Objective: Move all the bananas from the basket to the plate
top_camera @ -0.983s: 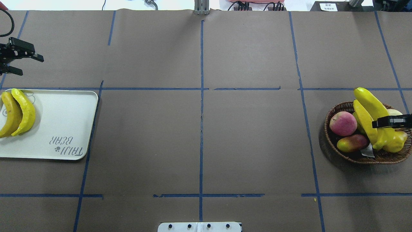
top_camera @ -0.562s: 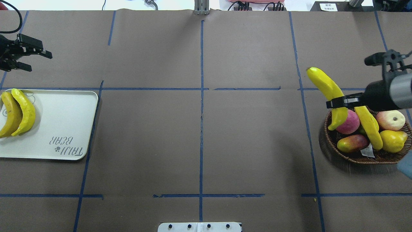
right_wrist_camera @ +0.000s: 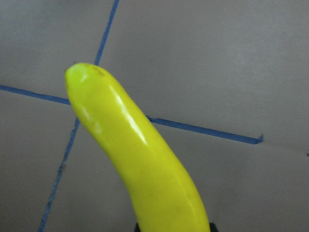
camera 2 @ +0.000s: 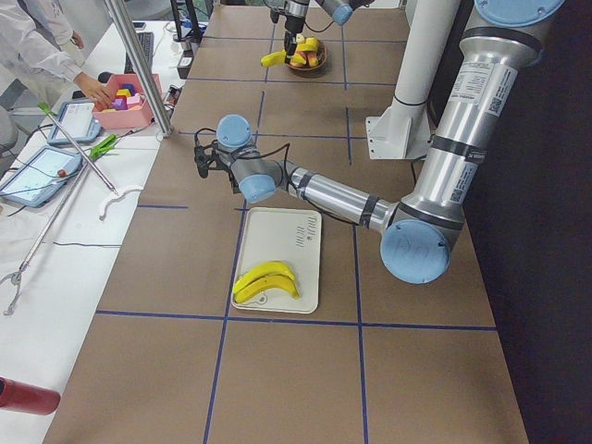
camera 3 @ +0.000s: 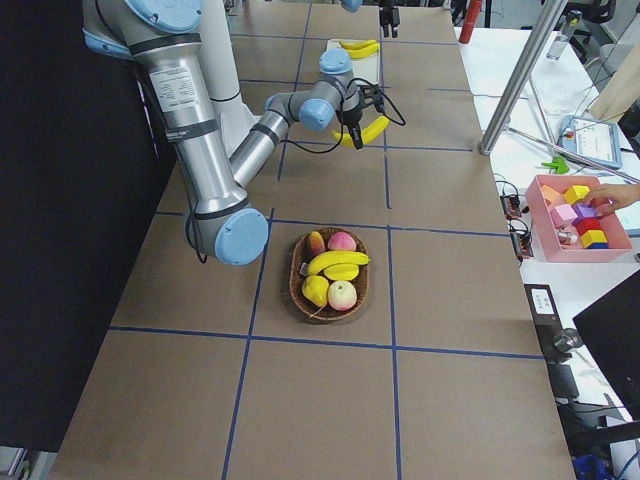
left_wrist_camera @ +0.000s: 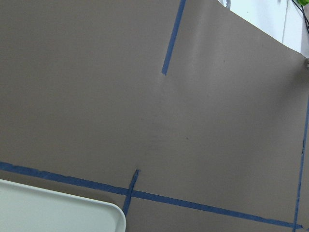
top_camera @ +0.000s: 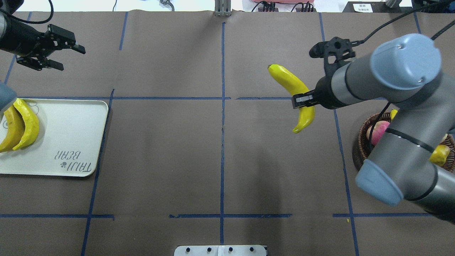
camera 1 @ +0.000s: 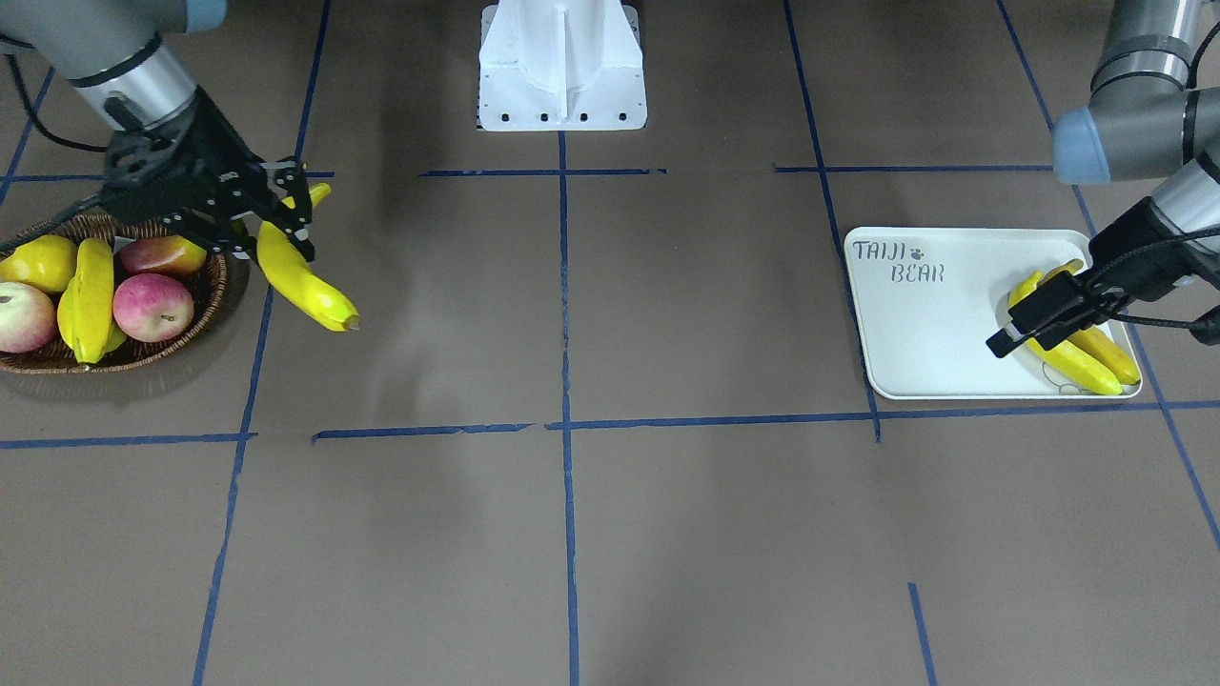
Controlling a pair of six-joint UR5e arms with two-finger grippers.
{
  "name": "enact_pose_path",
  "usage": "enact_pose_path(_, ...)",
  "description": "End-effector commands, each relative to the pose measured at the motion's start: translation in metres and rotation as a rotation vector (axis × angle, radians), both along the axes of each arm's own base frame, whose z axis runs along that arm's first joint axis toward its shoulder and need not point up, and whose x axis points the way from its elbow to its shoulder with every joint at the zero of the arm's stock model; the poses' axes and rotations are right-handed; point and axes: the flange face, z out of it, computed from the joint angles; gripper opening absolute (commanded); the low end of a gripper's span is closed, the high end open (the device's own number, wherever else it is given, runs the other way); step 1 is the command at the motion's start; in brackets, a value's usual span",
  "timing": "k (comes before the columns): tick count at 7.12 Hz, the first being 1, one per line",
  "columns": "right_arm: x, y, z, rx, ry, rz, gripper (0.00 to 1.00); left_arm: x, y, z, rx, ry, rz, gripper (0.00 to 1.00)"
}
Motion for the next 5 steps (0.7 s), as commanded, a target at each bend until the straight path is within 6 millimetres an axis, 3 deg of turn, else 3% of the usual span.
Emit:
enact_pose_path(1,-0.085,-0.01,-0.042,0.055,0.058,0.008,0.03,0.023,-0.006,-0.056,-0.109,0.089,-0.031,1.0)
enact_pose_path(3,-0.136,-0.007,-0.073,0.134,0.153,0.034,0.03,0.041,-0.007,-0.089,-0.194,0.136,-0.042,1.0)
enact_pose_path(4,-0.15,0.007,-0.103,0.218,0.233,0.0,0.03,0.057,-0.003,-0.107,-0.236,0.161,-0.034,1.0)
enact_pose_path(5,-0.166,0.015,-0.118,0.244,0.248,0.013,0.02,0.082,0.002,-0.117,-0.317,0.173,-0.019,1.0)
